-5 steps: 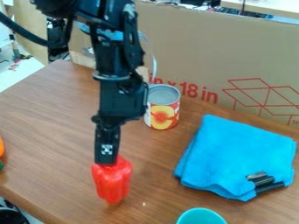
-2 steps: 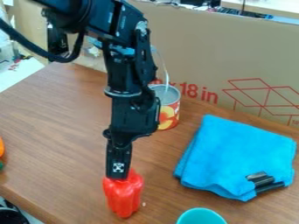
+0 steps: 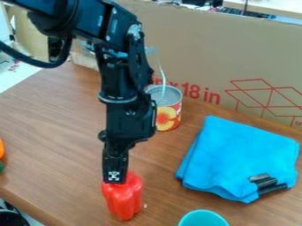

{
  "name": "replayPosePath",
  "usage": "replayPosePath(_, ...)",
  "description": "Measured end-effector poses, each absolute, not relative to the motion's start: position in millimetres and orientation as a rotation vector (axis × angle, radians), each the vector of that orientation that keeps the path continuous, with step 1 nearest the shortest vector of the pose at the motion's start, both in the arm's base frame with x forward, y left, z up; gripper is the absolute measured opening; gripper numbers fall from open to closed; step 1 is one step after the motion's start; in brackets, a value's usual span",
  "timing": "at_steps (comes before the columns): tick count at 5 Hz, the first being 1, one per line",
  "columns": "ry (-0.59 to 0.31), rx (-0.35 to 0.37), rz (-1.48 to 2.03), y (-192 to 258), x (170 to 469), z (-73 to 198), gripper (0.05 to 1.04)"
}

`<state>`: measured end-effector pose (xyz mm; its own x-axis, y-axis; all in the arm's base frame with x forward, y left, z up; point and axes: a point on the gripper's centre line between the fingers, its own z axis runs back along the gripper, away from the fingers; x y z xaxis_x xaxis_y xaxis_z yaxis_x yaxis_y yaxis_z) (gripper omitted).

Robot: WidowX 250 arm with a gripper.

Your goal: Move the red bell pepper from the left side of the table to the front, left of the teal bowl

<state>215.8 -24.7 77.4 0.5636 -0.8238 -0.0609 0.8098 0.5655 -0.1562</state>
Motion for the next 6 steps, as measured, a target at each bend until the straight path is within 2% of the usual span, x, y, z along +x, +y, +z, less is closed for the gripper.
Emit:
replayPosePath(2, 0.123, -0.102, -0.934, -24.1, 220.3, 97.7, 0.936)
replayPosePath(3, 0.108, -0.086, -0.880, -17.3, 218.8, 118.0, 1.010)
replayPosePath(5, 0.140, 0.006, -0.548, 64.6, 199.8, 150.3, 1.003)
replayPosePath(6, 0.103, 0.008, -0.400, 110.7, 188.6, 156.4, 1.001)
